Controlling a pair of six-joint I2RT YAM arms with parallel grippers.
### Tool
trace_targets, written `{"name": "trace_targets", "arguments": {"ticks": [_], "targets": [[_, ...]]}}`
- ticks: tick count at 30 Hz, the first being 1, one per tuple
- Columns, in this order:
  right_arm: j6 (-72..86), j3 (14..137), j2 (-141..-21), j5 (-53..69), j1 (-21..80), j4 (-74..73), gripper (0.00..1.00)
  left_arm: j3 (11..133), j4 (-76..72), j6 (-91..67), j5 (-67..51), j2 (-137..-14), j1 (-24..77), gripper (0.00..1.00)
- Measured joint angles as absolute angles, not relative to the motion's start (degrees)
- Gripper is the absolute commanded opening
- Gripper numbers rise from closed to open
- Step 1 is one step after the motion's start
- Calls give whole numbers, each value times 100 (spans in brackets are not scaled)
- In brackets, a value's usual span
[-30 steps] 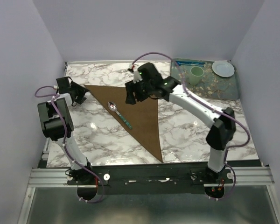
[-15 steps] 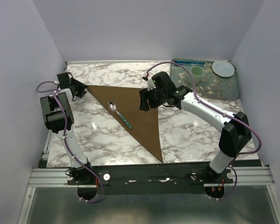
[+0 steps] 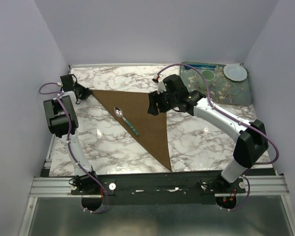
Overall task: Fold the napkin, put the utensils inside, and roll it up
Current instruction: Fold the napkin
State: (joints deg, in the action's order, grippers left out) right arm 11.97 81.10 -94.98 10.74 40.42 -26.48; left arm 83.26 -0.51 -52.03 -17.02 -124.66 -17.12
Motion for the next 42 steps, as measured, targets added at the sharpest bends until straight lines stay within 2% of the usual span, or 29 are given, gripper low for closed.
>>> {"name": "trace_targets", "arguments": {"ticks": [2,4,11,23,35,42], "targets": [[1197,8099,-9498,1074,4042,-2646,70,8350,-12,-5124,-1702,-12468,-1712,3],[1199,8097,-9498,1076,4042,-2641,70,8385,-5,-5017,-1697,-12468,-1706,0],[1328,8060,-9502,1107,4042,-2550,70,8281,110,-4650,-1496,-12075,-1387,0],[1850,7164,-9526,1664,4042,-2082,70,6412,56,-4329,-814,-9201,113,0],[2344,6652,-9524,1811,4036,-1815,70,5363,331,-4222,-764,-8272,1413,0],[2718,6576,-9577,1903,3918,-1673,70,4812,329,-4152,-760,-7881,1688,0]]}}
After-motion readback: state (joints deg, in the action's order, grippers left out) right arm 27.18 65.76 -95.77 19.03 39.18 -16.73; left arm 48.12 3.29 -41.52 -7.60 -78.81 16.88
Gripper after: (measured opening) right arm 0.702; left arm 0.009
